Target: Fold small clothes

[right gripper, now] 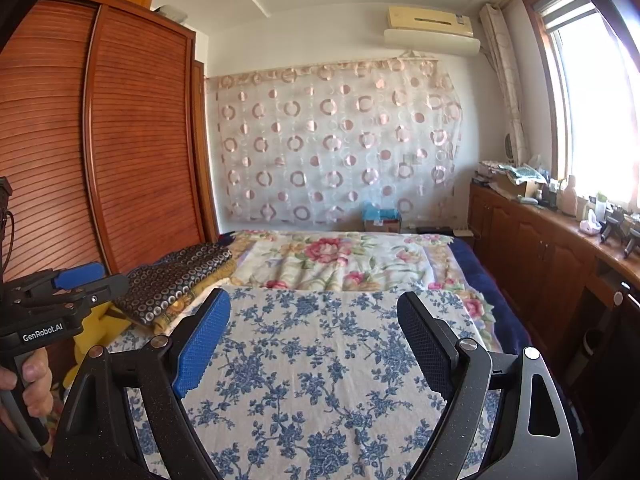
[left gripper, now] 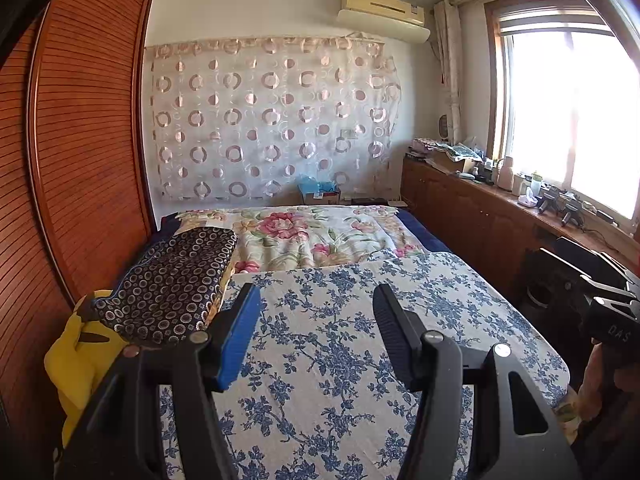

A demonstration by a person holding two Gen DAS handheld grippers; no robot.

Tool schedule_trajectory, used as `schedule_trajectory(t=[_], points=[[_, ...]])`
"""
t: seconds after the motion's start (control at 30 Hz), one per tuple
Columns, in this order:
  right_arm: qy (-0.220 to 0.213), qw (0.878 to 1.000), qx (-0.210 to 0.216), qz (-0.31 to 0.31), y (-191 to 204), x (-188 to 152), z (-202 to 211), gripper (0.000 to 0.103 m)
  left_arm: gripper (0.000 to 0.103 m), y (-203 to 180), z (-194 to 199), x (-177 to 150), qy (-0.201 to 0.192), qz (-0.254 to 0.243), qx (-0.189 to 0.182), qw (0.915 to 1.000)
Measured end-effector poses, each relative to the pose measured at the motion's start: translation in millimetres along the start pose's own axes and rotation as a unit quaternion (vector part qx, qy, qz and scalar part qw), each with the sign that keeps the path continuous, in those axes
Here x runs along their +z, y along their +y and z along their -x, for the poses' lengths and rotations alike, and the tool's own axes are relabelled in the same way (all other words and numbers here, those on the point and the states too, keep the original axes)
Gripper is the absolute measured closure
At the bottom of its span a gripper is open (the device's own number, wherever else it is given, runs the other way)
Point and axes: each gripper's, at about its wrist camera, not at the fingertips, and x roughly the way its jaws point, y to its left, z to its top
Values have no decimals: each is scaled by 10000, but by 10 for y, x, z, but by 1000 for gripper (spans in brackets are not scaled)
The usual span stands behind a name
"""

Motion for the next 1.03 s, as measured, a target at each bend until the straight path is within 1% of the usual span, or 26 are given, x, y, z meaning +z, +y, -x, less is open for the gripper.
schedule_trajectory(t=[1.03], points=[[-7, 10000, 12, -6, -21, 7, 5, 16, 45, 6, 1, -4, -5, -9, 1, 10000]])
